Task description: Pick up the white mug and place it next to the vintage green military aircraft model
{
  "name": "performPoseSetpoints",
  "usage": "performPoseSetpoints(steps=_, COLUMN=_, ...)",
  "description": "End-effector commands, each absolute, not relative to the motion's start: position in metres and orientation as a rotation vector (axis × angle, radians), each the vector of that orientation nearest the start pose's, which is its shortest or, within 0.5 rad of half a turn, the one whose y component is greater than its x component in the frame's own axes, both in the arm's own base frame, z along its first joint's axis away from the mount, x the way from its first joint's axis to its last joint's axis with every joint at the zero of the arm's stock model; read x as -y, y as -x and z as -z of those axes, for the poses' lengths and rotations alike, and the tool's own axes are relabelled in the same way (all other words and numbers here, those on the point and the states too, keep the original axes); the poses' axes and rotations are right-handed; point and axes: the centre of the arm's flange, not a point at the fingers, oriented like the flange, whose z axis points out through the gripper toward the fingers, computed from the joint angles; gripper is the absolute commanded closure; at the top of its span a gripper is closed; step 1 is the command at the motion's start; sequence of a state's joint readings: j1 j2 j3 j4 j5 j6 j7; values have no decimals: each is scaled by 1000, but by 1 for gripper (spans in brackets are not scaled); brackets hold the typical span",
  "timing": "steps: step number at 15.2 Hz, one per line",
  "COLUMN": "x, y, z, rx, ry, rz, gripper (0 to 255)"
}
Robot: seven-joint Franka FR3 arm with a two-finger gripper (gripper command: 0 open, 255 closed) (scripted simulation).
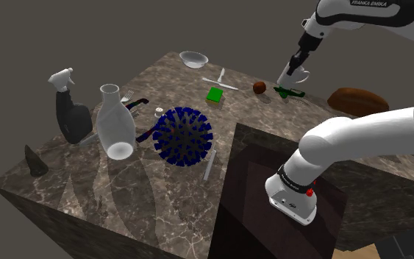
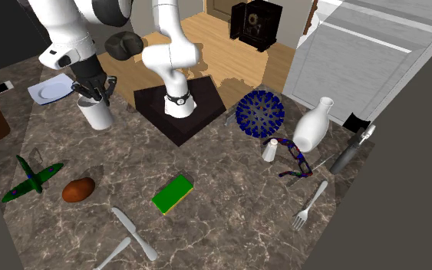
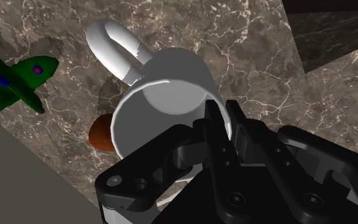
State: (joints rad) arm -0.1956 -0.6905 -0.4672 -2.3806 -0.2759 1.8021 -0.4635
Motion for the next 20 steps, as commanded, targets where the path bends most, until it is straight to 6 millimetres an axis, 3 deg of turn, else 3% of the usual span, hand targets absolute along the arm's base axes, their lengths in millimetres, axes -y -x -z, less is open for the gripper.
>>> performPoseSetpoints(steps=1, x=294, y=-249, z=-537, rx=-87, ry=3153, rz=104, gripper=255)
performPoseSetpoints(steps=20, x=518, y=-135, z=-538, rx=-87, ry=3153, rz=104, gripper=255)
